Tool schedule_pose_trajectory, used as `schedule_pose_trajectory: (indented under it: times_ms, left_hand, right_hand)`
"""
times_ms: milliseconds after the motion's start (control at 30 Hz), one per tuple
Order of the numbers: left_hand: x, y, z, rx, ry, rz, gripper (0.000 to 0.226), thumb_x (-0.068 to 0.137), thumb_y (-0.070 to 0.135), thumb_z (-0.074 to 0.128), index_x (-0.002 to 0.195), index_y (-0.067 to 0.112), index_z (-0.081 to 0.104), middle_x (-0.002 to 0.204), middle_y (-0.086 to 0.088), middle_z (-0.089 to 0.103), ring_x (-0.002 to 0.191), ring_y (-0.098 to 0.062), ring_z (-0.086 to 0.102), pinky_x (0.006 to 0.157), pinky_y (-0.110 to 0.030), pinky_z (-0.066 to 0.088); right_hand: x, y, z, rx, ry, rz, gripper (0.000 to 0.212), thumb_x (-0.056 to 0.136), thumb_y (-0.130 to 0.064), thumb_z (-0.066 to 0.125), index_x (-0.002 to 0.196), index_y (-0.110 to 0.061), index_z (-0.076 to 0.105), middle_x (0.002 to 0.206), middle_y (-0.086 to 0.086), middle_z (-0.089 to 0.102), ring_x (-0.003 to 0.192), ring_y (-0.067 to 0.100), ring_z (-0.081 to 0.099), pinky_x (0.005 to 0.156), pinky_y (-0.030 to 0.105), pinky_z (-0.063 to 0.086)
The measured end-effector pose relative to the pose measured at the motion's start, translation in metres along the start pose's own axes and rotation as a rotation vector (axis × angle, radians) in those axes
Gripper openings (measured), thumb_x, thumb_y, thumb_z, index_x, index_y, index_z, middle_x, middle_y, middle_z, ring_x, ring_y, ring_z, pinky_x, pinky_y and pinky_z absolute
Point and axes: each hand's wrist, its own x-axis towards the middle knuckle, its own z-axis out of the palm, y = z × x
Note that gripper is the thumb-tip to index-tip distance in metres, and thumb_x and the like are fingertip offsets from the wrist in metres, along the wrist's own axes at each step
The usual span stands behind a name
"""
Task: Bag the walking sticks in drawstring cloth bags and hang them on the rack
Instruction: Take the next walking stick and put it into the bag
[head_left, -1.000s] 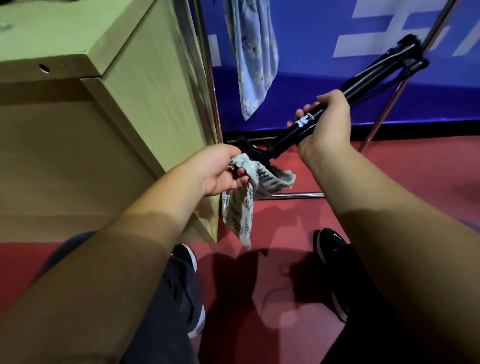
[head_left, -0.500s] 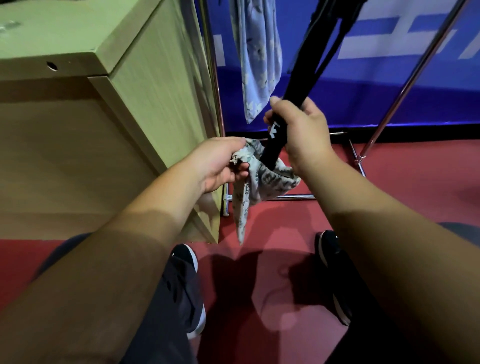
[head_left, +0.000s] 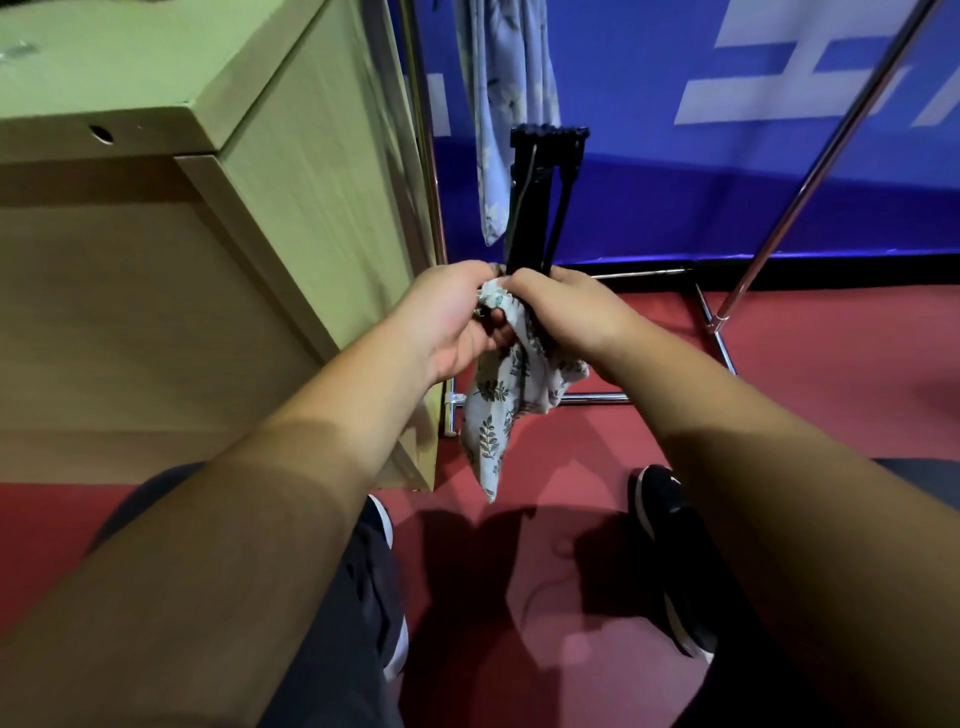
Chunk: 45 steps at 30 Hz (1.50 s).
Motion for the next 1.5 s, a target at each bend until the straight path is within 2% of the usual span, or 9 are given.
schedule_pose_trajectory:
  times_ms: [167, 333, 467, 600, 767, 1033, 1200, 1333, 1500]
  left_hand:
    - [-0.006, 0.002, 0.002, 0.000, -0.059, 0.024, 0.031, 0.103, 0.021, 0.055, 0.124, 0.005, 0.071, 0.118, -0.022, 0.072, 0.096, -0.033, 0.071, 0.089, -0.050, 0.062]
    - [-0.011, -0.003, 0.002, 0.025, -0.144, 0.036, 0.060, 0.101, 0.053, 0.065, 0.137, 0.004, 0.067, 0.125, -0.024, 0.073, 0.105, -0.034, 0.072, 0.101, -0.054, 0.058]
    - [-0.015, -0.004, 0.004, 0.004, -0.157, 0.065, 0.029, 0.107, 0.033, 0.063, 0.115, 0.006, 0.065, 0.099, -0.019, 0.073, 0.080, -0.028, 0.075, 0.080, -0.050, 0.066]
    - [-0.019, 0.007, 0.001, -0.059, -0.185, 0.037, 0.041, 0.104, 0.037, 0.067, 0.122, 0.000, 0.065, 0.115, -0.022, 0.071, 0.100, -0.033, 0.073, 0.098, -0.053, 0.060]
    - [-0.021, 0.019, -0.003, -0.150, -0.181, 0.025, 0.035, 0.105, 0.039, 0.063, 0.078, 0.018, 0.057, 0.076, -0.010, 0.070, 0.072, -0.027, 0.074, 0.068, -0.038, 0.064]
    - [-0.021, 0.019, -0.005, -0.162, -0.199, 0.037, 0.042, 0.101, 0.046, 0.066, 0.071, 0.016, 0.063, 0.073, -0.007, 0.060, 0.074, -0.024, 0.065, 0.080, -0.037, 0.057]
    - [-0.018, 0.022, -0.003, -0.019, -0.179, 0.122, 0.040, 0.100, 0.048, 0.066, 0.074, 0.017, 0.066, 0.073, -0.007, 0.063, 0.069, -0.023, 0.064, 0.070, -0.032, 0.055]
    - [-0.012, 0.023, -0.012, 0.512, 0.036, 0.333, 0.047, 0.091, 0.065, 0.067, 0.071, 0.023, 0.074, 0.076, -0.004, 0.062, 0.072, -0.019, 0.055, 0.073, -0.035, 0.042]
    - [-0.011, 0.023, -0.018, 0.801, 0.159, 0.422, 0.065, 0.102, 0.068, 0.049, 0.075, 0.015, 0.075, 0.047, 0.008, 0.049, 0.043, -0.010, 0.043, 0.054, -0.025, 0.037]
  right_hand:
    - [-0.001, 0.002, -0.002, -0.215, -0.103, 0.084, 0.022, 0.091, -0.028, 0.048, 0.077, -0.021, 0.064, 0.060, -0.009, 0.068, 0.069, 0.022, 0.061, 0.067, 0.032, 0.046]
    - [-0.006, 0.010, -0.001, -0.467, -0.128, 0.032, 0.026, 0.099, -0.015, 0.047, 0.118, -0.018, 0.066, 0.096, 0.011, 0.075, 0.082, 0.032, 0.076, 0.065, 0.042, 0.064]
    - [-0.008, 0.012, -0.003, -0.547, -0.152, 0.069, 0.030, 0.094, -0.008, 0.049, 0.115, -0.005, 0.071, 0.093, 0.023, 0.077, 0.068, 0.034, 0.072, 0.063, 0.047, 0.065]
    - [-0.007, 0.013, -0.006, -0.603, -0.117, 0.092, 0.030, 0.093, -0.005, 0.049, 0.112, -0.011, 0.071, 0.084, 0.016, 0.077, 0.076, 0.033, 0.079, 0.065, 0.053, 0.067]
    - [0.000, 0.016, -0.013, -0.448, -0.124, 0.197, 0.022, 0.102, -0.016, 0.048, 0.099, -0.009, 0.069, 0.091, 0.018, 0.077, 0.077, 0.035, 0.081, 0.070, 0.059, 0.066]
    - [-0.006, 0.017, -0.009, -0.094, -0.386, 0.263, 0.026, 0.096, 0.001, 0.053, 0.115, 0.007, 0.069, 0.093, 0.021, 0.076, 0.089, 0.035, 0.080, 0.094, 0.060, 0.062]
    - [-0.005, 0.018, -0.007, -0.138, -0.187, 0.209, 0.020, 0.097, 0.007, 0.051, 0.094, -0.002, 0.068, 0.080, 0.016, 0.075, 0.064, 0.024, 0.074, 0.069, 0.043, 0.067]
    - [0.008, 0.019, -0.018, -0.228, 0.052, 0.197, 0.026, 0.097, 0.000, 0.046, 0.097, -0.003, 0.071, 0.089, 0.022, 0.078, 0.067, 0.033, 0.078, 0.065, 0.054, 0.067]
    - [0.016, 0.019, -0.031, -0.129, 0.261, 0.159, 0.022, 0.100, 0.003, 0.050, 0.088, -0.003, 0.067, 0.078, 0.025, 0.073, 0.069, 0.034, 0.080, 0.059, 0.054, 0.066]
